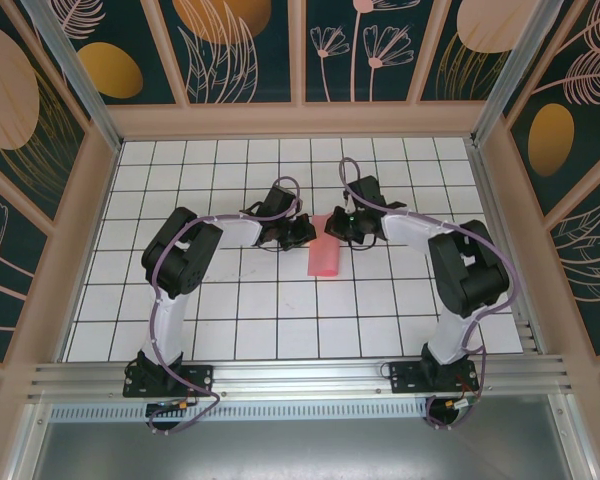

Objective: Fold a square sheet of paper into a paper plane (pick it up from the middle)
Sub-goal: Fold the square sheet of paper in half at the center of the table.

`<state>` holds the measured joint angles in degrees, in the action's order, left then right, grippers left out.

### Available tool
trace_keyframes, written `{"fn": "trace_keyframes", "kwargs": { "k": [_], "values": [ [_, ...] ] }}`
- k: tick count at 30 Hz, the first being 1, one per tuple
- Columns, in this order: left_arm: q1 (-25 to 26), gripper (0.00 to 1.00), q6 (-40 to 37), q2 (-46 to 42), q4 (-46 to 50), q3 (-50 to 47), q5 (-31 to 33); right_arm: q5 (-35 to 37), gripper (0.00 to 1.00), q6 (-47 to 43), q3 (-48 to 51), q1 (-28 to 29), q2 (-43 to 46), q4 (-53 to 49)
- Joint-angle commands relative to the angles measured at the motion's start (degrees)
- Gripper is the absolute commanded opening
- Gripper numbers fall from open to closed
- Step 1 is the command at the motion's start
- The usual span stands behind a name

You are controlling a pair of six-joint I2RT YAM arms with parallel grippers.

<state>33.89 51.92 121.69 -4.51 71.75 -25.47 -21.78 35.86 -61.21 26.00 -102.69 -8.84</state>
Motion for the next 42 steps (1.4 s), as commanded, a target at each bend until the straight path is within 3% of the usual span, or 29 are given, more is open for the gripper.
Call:
{"fn": "trace_keyframes", "kwargs": {
  "k": [1,12,29,35,42],
  "values": [
    [-0.2,0.00,-0.8,5.1,9.1,-1.2,6.2,-1.4,0.04,-1.4,-2.4,0.5,-2.8,-0.7],
    [-0.3,0.00,-0.5,5.8,12.1,-0.9,7.9,-0.6,0.03,-2.2,0.7,-1.2,-4.9,-0.8],
    [-0.3,0.00,-0.9,6.0,12.1,-2.7,9.0,-1.7,0.03,-4.5,15.1,-9.5,4.6,3.0],
    [-0.2,0.00,-1.4,5.9,12.1,-2.5,8.8,-4.2,0.03,-4.3,10.2,-8.2,8.6,5.1],
    [-0.3,0.00,-1.3,5.9,12.2,-2.4,8.6,-4.5,0.02,-4.6,2.1,-4.2,-1.6,6.3]
  ]
}}
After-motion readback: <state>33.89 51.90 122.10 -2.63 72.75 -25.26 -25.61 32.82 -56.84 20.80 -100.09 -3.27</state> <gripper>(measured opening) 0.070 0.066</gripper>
